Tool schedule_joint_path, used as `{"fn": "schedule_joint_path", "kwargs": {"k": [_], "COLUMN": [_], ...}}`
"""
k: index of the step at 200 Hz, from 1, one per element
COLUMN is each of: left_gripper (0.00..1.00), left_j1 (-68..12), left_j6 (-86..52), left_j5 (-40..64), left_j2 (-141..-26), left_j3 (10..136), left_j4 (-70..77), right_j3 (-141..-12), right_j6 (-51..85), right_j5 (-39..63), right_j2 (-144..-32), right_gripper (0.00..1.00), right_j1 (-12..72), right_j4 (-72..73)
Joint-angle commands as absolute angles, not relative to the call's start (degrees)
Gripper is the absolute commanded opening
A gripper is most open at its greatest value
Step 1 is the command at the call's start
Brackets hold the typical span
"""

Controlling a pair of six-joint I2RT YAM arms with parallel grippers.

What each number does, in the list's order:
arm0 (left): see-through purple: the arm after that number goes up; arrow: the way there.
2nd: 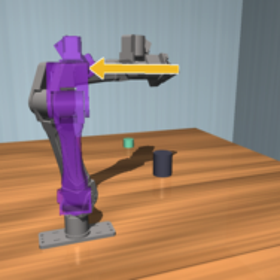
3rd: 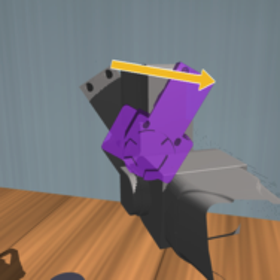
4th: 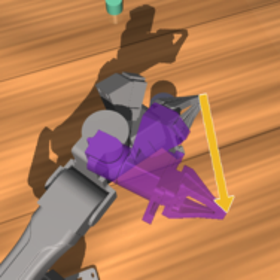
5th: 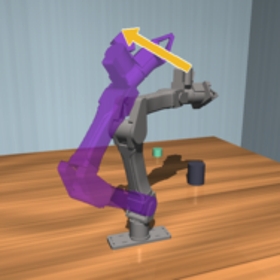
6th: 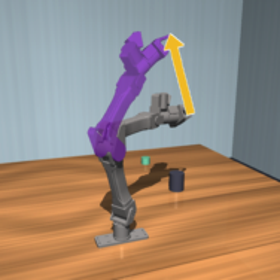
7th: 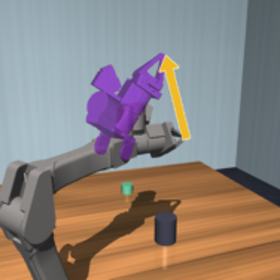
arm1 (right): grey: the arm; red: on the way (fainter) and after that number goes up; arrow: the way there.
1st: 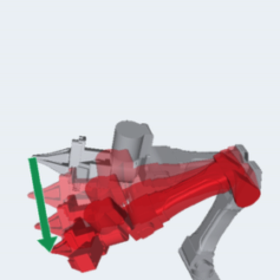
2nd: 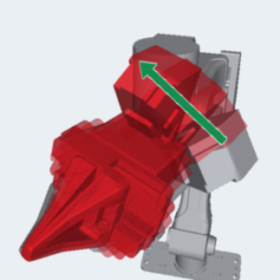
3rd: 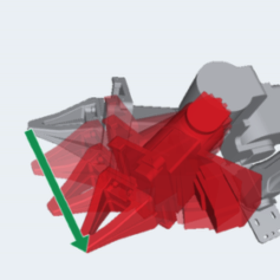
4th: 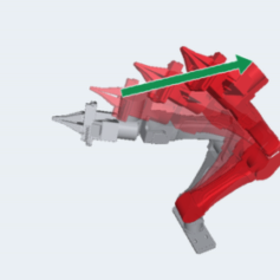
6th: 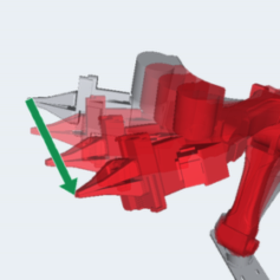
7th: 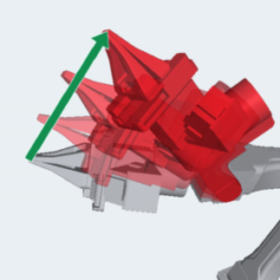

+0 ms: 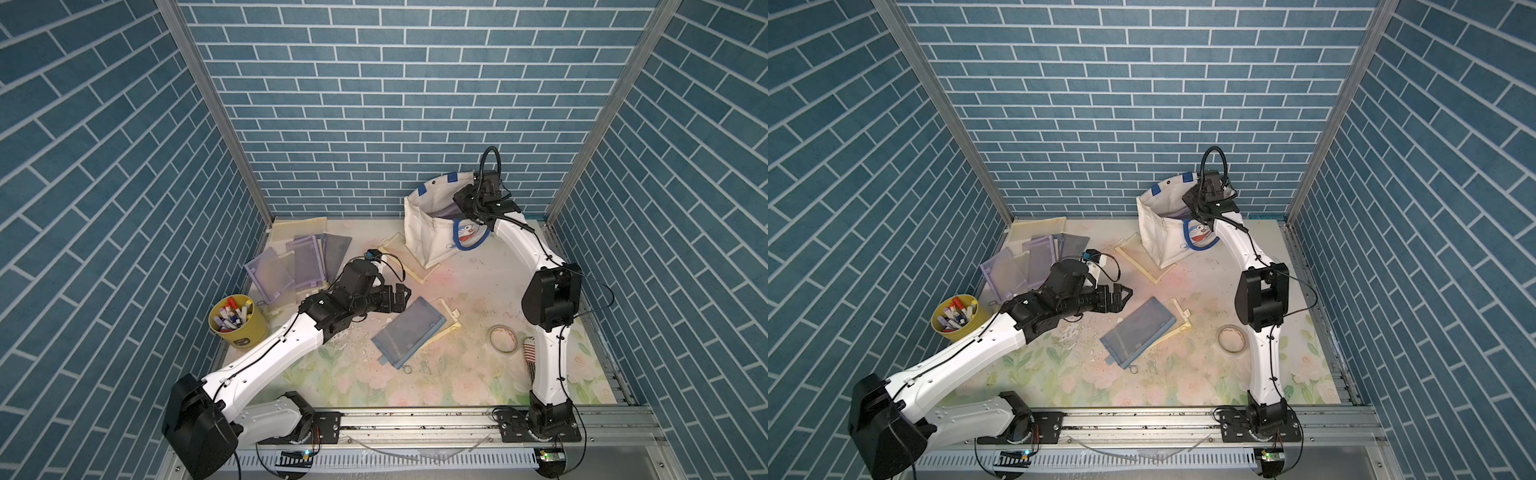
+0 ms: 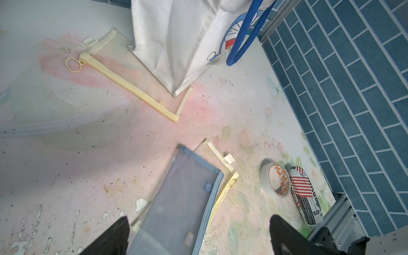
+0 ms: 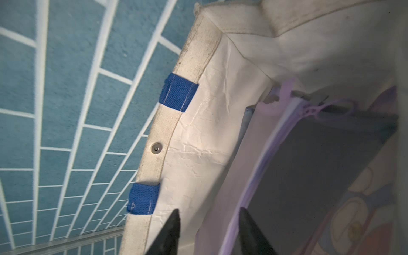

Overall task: Put the pencil pouch into the canvas bag
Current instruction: Place the pencil pouch in the canvas bag.

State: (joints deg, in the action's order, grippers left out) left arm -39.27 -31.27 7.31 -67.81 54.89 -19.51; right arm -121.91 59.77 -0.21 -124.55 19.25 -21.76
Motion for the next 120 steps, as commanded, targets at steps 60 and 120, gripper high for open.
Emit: {"fn": "schedule_joint_path", "kwargs": {"k": [60, 120], "left_gripper": [0.99, 0.99], "left_j1": [-38.5, -33.2], "left_j6": [-32.2, -34.2], "left_j5": [4.7, 12.4], "left_j2": [-67.1, -68.6], "left_j3": [53.7, 49.6], "left_j4": [-24.5, -25.1], "right_j3": [-125.8, -90.0], "right_j6": [45.8, 39.0], "right_j5": [0.9, 4.7], "right_j2": [-113.9, -87.6], "right_gripper": [0.68, 0.68], "right_j1": [19.8, 23.7], "right_j4": [-34.3, -36.2]}}
